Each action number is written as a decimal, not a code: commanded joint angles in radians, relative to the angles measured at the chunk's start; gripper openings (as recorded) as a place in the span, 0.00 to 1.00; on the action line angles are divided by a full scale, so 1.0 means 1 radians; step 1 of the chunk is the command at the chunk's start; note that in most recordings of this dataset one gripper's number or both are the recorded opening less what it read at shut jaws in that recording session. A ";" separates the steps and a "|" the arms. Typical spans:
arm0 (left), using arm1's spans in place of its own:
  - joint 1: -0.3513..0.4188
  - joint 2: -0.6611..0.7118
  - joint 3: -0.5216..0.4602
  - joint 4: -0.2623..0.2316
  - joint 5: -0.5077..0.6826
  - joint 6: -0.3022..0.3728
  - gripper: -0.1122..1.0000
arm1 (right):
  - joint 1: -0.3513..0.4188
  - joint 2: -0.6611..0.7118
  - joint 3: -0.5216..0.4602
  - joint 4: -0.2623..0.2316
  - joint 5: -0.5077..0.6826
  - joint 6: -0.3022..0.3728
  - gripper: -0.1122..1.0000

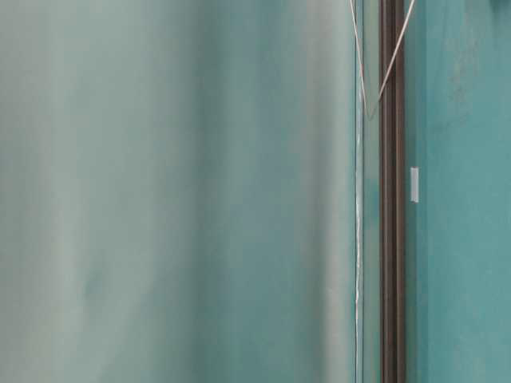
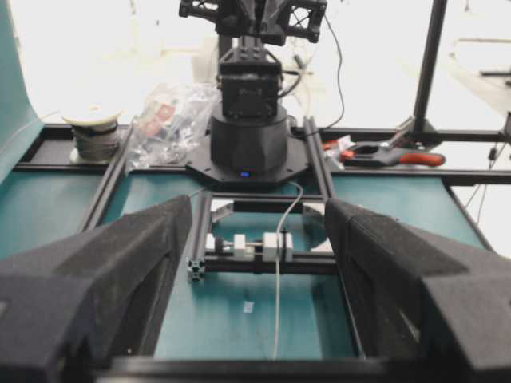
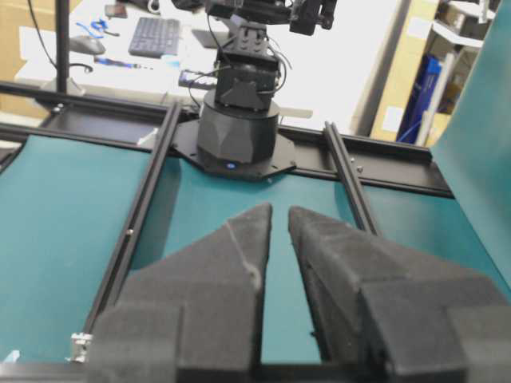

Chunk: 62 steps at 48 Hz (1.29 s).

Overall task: Insert the wire through the hole in the metal fitting.
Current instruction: 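Move the right gripper down toward the loose end of the grey wire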

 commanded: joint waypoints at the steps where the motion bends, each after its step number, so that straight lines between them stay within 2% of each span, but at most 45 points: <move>1: 0.006 0.009 0.023 -0.035 -0.005 0.000 0.32 | 0.002 0.012 -0.005 0.002 0.000 0.009 0.32; 3: 0.006 0.009 0.031 -0.035 -0.005 -0.005 0.29 | 0.002 0.021 -0.008 0.003 0.011 0.015 0.29; 7: 0.006 0.011 0.043 -0.035 -0.003 -0.015 0.15 | 0.002 0.055 -0.018 0.003 0.040 0.041 0.15; 10: 0.006 0.011 0.046 -0.035 -0.003 -0.021 0.07 | 0.002 0.086 -0.034 0.003 0.060 0.063 0.09; 13: 0.006 0.014 0.044 -0.035 -0.002 -0.017 0.09 | 0.002 0.118 -0.052 0.003 0.078 0.087 0.08; 17: 0.006 0.015 0.048 -0.035 0.003 -0.009 0.20 | 0.002 0.160 -0.077 0.003 0.092 0.123 0.09; 22: 0.005 0.017 0.058 -0.034 0.020 -0.009 0.42 | 0.002 0.190 -0.089 0.003 0.098 0.155 0.20; 27: 0.003 0.021 0.080 -0.035 0.021 -0.011 0.71 | 0.002 0.209 -0.091 0.003 0.098 0.173 0.44; 28: 0.003 0.026 0.084 -0.034 0.020 -0.012 0.73 | 0.002 0.210 -0.091 0.003 0.100 0.178 0.50; 34: 0.002 0.089 0.083 -0.035 0.008 -0.014 0.71 | 0.002 0.233 -0.087 0.003 0.098 0.198 0.80; 50: 0.002 0.330 0.077 -0.035 -0.123 -0.009 0.72 | 0.002 0.347 -0.098 0.003 0.101 0.252 0.80; 62: 0.002 0.523 0.052 -0.034 -0.270 -0.009 0.85 | 0.002 0.462 -0.104 0.003 0.091 0.282 0.80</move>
